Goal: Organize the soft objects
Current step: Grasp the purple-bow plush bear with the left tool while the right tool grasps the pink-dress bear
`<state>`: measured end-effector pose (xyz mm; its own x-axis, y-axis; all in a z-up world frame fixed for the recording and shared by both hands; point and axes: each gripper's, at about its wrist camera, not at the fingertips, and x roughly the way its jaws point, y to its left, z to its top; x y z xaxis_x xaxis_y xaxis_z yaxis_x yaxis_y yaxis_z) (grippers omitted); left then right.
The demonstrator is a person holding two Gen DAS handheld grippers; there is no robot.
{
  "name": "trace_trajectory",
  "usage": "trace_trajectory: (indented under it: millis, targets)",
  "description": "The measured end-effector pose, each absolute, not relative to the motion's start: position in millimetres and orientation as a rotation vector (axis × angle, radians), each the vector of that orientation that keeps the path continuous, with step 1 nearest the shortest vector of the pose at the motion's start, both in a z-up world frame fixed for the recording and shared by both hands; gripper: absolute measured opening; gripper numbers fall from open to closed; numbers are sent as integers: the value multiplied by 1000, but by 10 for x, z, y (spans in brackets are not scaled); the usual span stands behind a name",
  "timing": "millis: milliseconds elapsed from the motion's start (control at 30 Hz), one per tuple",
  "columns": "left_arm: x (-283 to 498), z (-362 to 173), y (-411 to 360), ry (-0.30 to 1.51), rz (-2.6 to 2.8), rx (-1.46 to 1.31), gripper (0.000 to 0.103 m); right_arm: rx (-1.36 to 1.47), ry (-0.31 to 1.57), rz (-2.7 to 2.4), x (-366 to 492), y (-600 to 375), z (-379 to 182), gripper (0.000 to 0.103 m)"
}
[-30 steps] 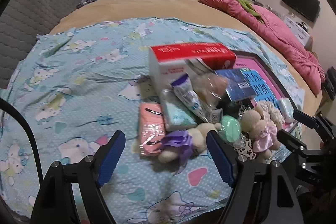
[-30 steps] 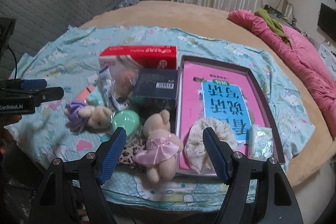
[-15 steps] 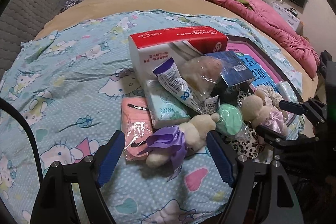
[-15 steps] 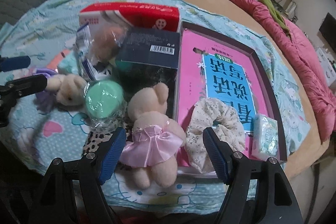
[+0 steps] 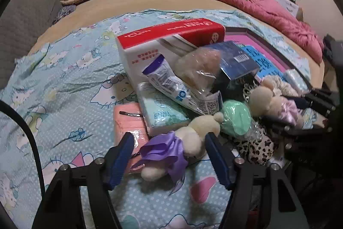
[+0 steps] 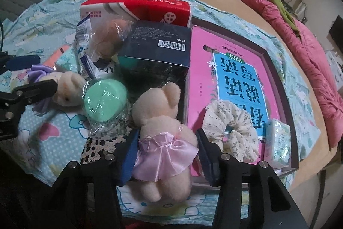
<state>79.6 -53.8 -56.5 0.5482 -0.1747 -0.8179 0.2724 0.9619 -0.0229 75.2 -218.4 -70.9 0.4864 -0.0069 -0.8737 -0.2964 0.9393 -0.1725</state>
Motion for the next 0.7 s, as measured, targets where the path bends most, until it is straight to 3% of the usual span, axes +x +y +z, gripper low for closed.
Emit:
trace_trajectory:
  millis: [67, 267, 700]
  targets:
    - [797, -588, -565, 966, -292, 99, 54, -301, 1053, 185, 764, -2214, -703, 47]
    - [825, -586, -498, 976, -321, 23, 38, -249, 1033, 211, 760, -2256, -624, 42]
    - [807, -530, -288, 969, -413, -167, 32, -155, 949, 264, 623, -2284, -397, 41]
